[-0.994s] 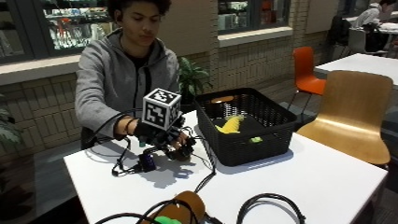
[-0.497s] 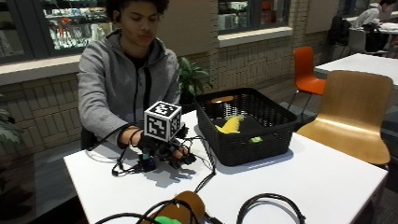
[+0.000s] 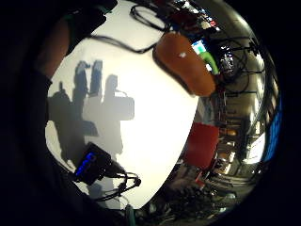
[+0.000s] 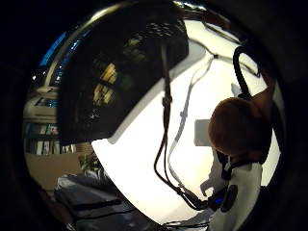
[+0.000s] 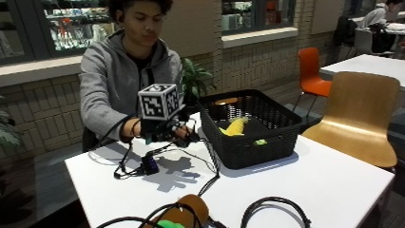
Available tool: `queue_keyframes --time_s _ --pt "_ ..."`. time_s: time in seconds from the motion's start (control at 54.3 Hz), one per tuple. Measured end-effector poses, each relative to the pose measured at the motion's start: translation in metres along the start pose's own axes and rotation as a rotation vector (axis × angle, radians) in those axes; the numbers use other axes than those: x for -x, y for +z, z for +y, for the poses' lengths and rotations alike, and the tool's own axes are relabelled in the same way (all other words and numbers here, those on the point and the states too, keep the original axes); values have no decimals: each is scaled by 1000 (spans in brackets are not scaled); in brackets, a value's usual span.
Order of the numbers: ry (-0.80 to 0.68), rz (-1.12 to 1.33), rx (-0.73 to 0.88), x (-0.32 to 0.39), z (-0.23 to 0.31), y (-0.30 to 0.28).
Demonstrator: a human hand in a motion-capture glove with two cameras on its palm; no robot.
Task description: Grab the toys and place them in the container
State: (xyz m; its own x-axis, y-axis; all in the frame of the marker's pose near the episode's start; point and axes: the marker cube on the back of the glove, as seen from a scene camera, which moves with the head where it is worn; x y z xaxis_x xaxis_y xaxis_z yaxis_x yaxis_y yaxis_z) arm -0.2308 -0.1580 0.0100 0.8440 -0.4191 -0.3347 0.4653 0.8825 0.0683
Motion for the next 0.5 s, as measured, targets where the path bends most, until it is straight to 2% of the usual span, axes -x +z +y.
queue_keyframes --time_s 0.239,0.35,0.497 --pt "-150 56 -210 66 -15 -97" --pt "-315 60 -203 116 -27 -116" --pt "-345 98 -174 154 -63 -119"
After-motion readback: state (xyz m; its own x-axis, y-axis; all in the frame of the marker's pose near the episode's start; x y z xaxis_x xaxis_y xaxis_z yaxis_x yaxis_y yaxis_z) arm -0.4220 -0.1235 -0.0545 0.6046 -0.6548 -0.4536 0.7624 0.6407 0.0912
